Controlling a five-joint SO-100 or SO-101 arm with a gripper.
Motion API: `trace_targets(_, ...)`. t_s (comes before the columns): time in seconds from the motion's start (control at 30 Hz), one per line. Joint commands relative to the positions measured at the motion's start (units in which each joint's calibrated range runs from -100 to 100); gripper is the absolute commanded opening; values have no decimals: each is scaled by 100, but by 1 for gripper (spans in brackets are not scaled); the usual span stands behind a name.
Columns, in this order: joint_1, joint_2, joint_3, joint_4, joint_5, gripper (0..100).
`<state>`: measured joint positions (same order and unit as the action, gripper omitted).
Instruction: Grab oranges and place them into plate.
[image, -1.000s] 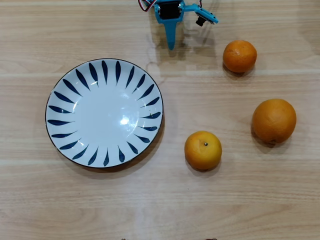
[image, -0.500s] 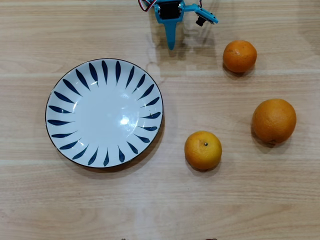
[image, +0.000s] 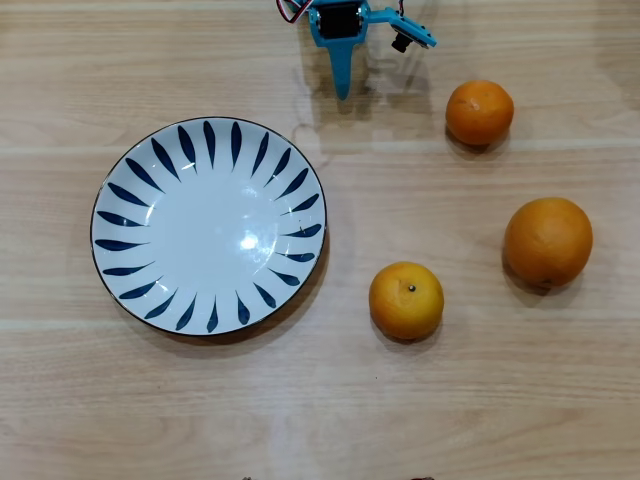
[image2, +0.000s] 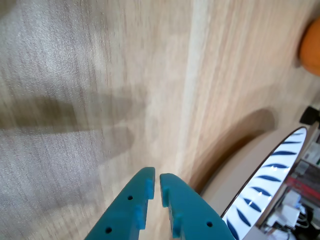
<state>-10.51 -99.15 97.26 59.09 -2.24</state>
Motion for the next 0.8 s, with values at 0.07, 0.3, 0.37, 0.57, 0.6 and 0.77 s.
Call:
trace_targets(0.07, 51, -34, -6, -34, 47, 2)
trace_targets(0.3, -231, 575, -1482, 35, 5, 2)
trace_targets(0.37, -239, 1234, -2279, 35, 5, 2)
trace_targets(0.57, -360, 3390, -4687, 129, 0, 2)
trace_targets(0.6, -401, 3694, -5058, 249, 0, 2)
trace_targets(0.77, -763, 5292, -7358, 1393, -6, 2)
